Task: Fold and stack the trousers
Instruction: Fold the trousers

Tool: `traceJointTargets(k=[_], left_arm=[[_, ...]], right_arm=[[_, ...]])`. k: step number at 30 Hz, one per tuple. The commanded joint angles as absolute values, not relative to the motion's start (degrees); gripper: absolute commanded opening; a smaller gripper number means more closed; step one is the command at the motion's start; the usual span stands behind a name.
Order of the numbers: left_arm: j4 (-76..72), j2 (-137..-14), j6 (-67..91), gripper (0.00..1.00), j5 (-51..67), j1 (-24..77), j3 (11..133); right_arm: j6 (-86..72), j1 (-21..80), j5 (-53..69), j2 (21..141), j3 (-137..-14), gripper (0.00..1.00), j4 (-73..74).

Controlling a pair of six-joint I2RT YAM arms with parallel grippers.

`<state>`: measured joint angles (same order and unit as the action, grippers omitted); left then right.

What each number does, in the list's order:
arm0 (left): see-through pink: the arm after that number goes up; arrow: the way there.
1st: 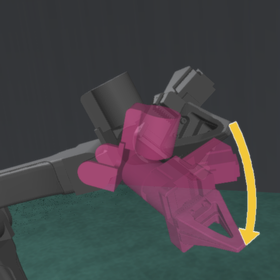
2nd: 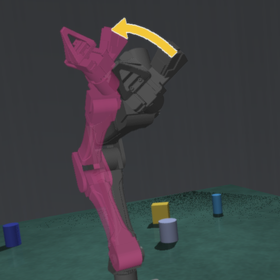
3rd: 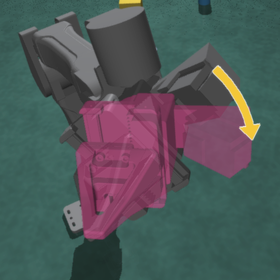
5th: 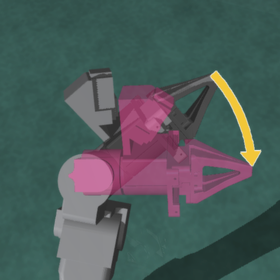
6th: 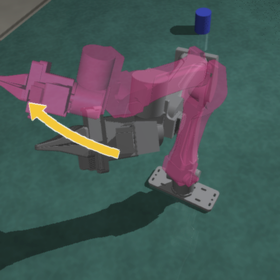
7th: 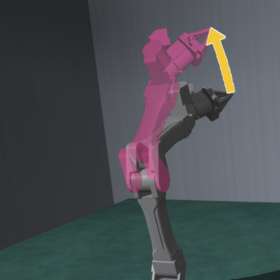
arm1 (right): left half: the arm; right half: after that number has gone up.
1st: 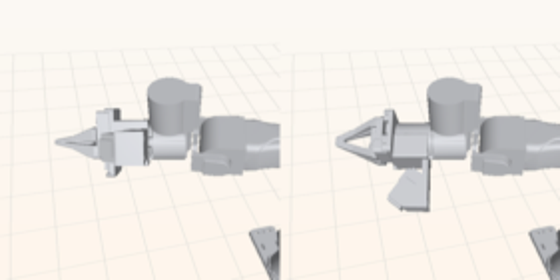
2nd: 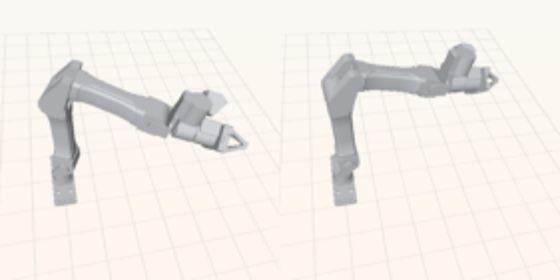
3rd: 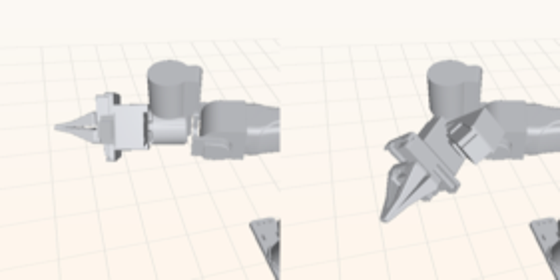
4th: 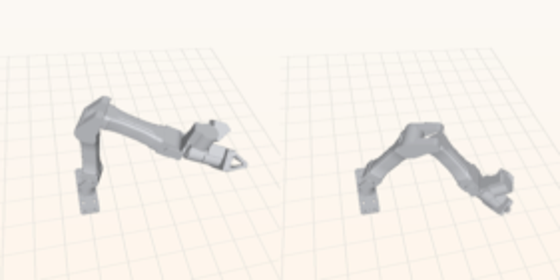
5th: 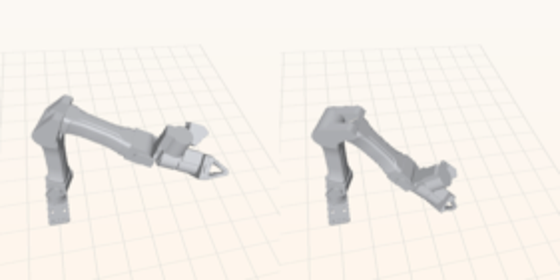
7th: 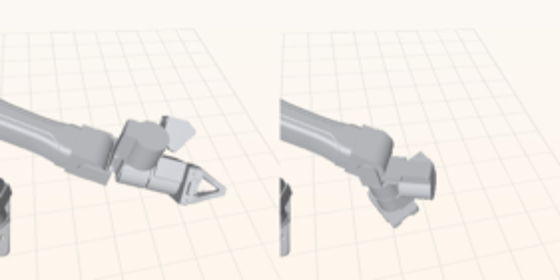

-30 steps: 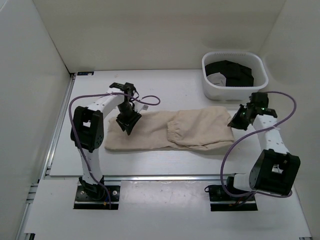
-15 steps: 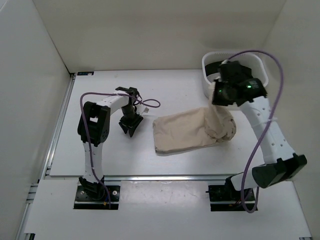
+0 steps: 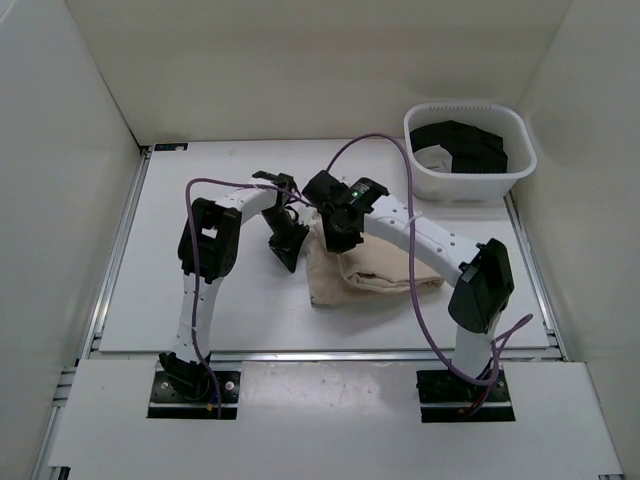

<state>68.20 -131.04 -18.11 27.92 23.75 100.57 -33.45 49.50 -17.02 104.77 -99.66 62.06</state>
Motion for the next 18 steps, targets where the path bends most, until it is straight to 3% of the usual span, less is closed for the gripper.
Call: traceJointTargets(k=[1,6,12,13,14,16,17,18], left_arm=[[65.9,-134.3,-19.4,0.14,29.7,25.0,100.5],[66.4,-136.7,-19.4,0.14,28.6,25.0,104.8],[67.1,-138.0,-17.5,0.14,21.1,22.9,111.5],[67.1,-138.0,-17.5,0.16,19.4,22.1,112.2],[67.1,-138.0,-16.7,0.18,17.8,21.3,112.8],[67.1,-136.0,-16.2,0.3,12.2,18.7,113.4],[67.1,-135.1,-16.2,0.37,10.5,17.8,113.4],[67.1,-134.1,-15.6,0.4,7.2,17.1,112.8]], right_arm=[[-39.3,50.7,-19.3,103.4,-102.0,0.0,56.3],[-39.7,53.0,-18.6,103.6,-97.7,0.0,49.2],[-33.7,53.5,-12.4,113.4,-103.6,0.04,50.0],[-32.3,54.0,-11.5,114.7,-104.8,0.11,51.2],[-31.0,54.7,-10.5,116.6,-105.8,0.25,51.2],[-27.2,56.3,-8.0,117.2,-107.1,0.38,51.2],[-25.9,57.1,-7.3,116.5,-107.1,0.54,50.6],[-23.5,57.9,-8.0,115.8,-107.1,0.62,50.6]])
